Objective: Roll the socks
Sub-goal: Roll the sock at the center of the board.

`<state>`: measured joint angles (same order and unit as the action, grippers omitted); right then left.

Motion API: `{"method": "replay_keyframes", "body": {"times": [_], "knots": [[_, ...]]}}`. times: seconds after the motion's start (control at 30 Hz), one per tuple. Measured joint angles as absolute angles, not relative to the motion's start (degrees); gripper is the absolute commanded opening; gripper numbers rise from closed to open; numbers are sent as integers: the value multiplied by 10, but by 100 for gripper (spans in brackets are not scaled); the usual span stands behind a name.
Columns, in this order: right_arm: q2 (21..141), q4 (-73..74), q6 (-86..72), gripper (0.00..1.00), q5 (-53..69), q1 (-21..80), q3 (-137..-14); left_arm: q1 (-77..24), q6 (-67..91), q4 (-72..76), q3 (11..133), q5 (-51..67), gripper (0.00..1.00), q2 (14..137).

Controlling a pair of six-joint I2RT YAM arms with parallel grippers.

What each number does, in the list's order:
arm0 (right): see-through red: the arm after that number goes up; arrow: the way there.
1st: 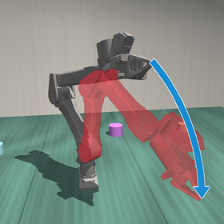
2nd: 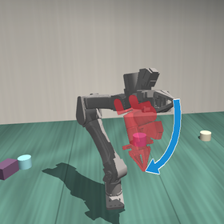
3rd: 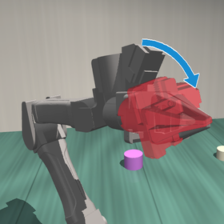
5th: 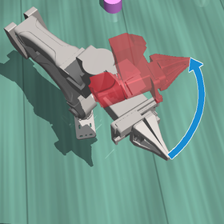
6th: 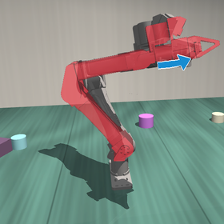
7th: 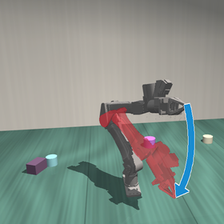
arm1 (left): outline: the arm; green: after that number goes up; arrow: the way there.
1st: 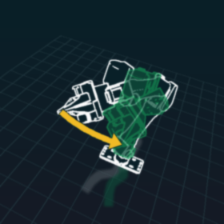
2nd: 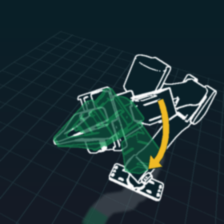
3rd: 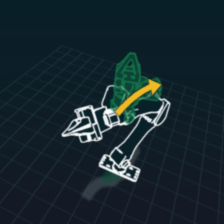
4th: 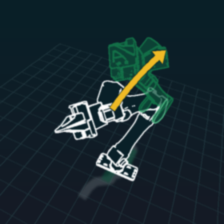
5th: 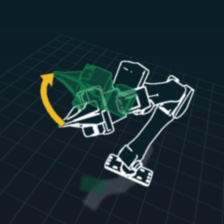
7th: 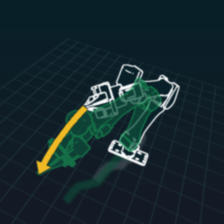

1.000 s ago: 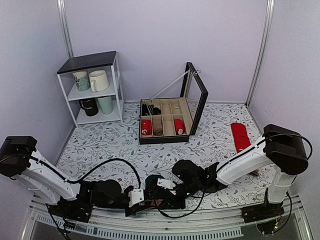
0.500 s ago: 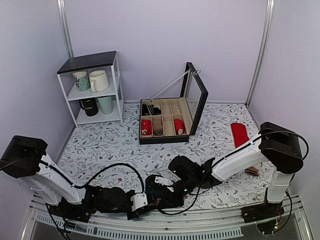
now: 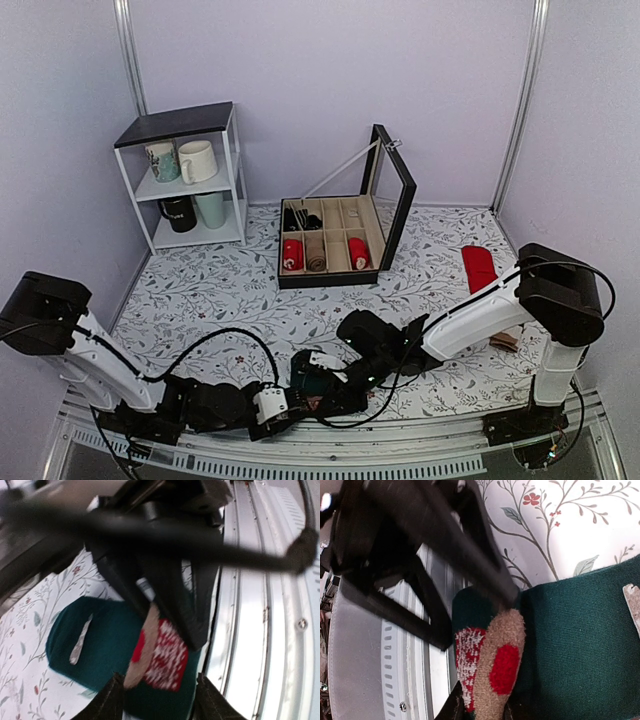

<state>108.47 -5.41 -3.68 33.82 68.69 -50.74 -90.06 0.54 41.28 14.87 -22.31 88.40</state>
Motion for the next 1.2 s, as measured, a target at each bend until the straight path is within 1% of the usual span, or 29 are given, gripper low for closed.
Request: {"method": "replay_keyframes", "body": {"times": [0.13, 0.27, 0.6, 0.73, 0.77, 0.87, 0.97, 1.03, 1.13, 1.2], "knots": [[1085, -54, -37, 20, 339, 686, -508, -901, 7, 413, 117, -241, 50, 853], [1087, -54, -37, 20, 343, 686, -510, -902, 7, 413, 115, -249, 49, 851], [1089, -54, -38, 20, 346, 684, -511, -904, -6, 435, 126, -245, 51, 882], [1089, -54, -39, 19, 348, 684, -511, -904, -8, 447, 136, -241, 48, 906], [1090, -54, -39, 19, 348, 684, -511, -904, -8, 452, 138, -240, 46, 912], [1091, -53, -39, 19, 351, 683, -512, -904, -4, 461, 138, -237, 32, 926], [1091, -54, -40, 19, 352, 682, -512, -904, 3, 467, 138, -232, 20, 929], [1091, -53, -41, 20, 352, 682, -512, -904, 7, 473, 135, -229, 0, 929], [1092, -50, -42, 21, 353, 682, -514, -904, 12, 480, 131, -223, 0, 927], [1092, -49, -45, 26, 352, 682, -515, -902, 18, 480, 131, -220, 0, 926]]}}
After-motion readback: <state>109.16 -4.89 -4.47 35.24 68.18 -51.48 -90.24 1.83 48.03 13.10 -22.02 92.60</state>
